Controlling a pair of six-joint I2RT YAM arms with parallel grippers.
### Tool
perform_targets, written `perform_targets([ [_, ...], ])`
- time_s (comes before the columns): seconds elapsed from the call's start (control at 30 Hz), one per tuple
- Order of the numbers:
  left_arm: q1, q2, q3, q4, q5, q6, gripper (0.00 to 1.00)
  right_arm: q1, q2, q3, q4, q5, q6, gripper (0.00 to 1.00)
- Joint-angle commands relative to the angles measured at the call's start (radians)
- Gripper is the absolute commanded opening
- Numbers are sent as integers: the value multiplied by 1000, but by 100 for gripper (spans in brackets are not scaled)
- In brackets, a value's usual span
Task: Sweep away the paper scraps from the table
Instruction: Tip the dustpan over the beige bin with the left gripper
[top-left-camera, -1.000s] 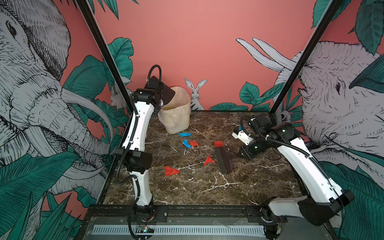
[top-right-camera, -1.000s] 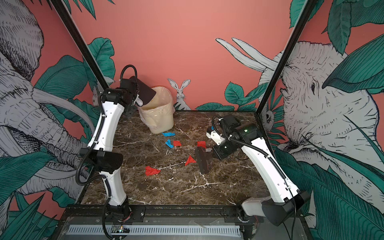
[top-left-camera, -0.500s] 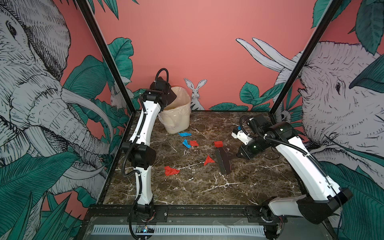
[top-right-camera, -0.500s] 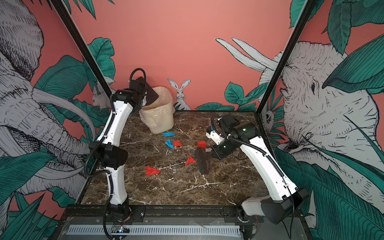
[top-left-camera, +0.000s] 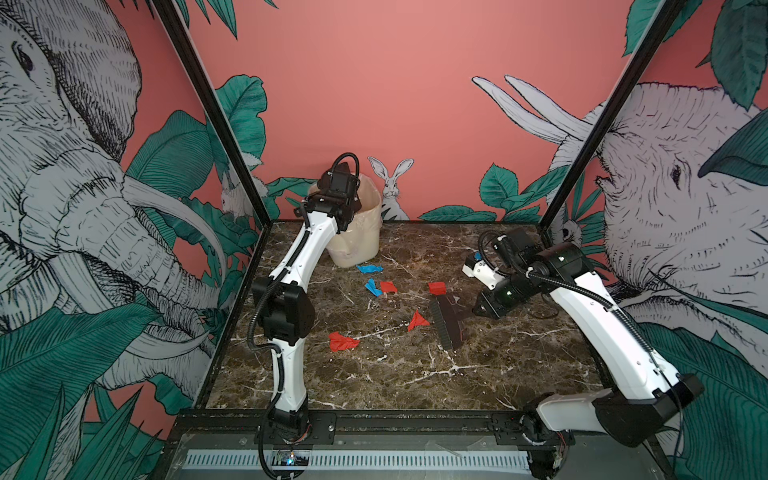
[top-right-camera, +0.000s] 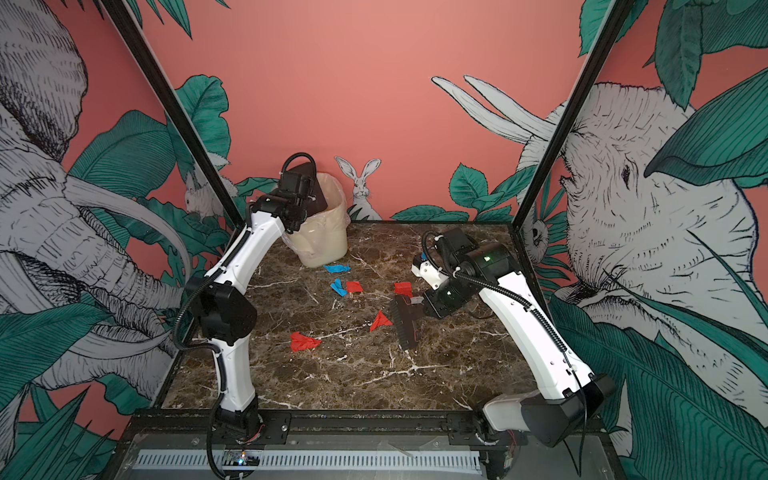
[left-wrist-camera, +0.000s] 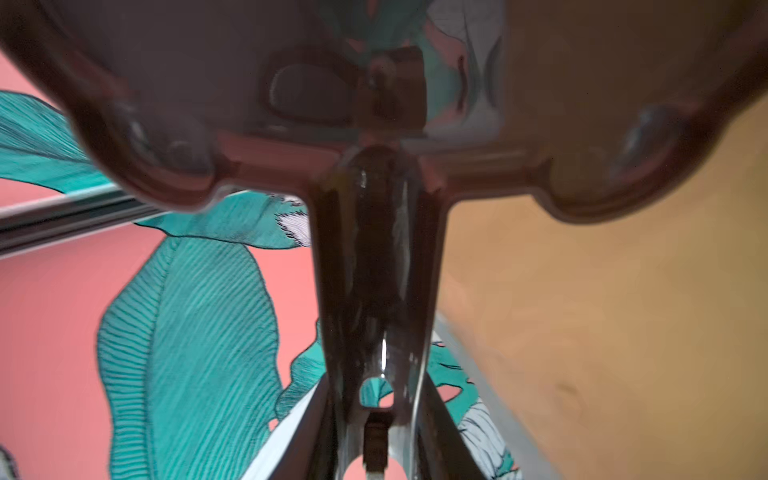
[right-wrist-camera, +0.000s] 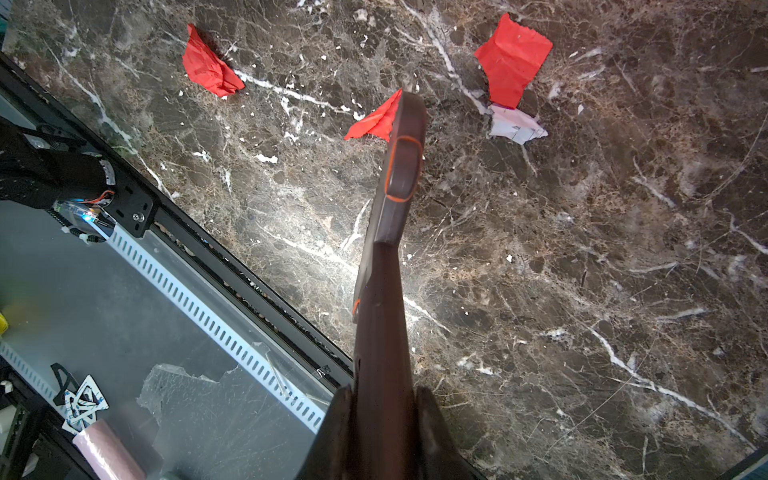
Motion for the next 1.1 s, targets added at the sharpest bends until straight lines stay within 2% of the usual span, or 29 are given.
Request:
perform_targets([
  [0.0, -13, -124, -55, 239, -66, 161, 0, -4, -16, -1, -6, -4, -11, 0],
  [0.4, -25, -180, -164, 391, -86, 320, 0, -5, -31, 4, -8, 8, -12, 0],
  [0.63, -33, -229, -184, 457, -104, 333, 0, -5, -44, 0, -2, 47, -7, 0],
  [0.73, -51, -261, -153, 396, -80, 232, 0, -6, -43, 3, -3, 124, -13, 0],
  [0.83, -89, -289, -104, 233, -38, 43, 0, -6, -38, 7, -12, 220, -25, 0],
  [1.07, -250, -413, -185, 7, 30, -296, 0, -6, -16, 17, -6, 363, -44, 0],
])
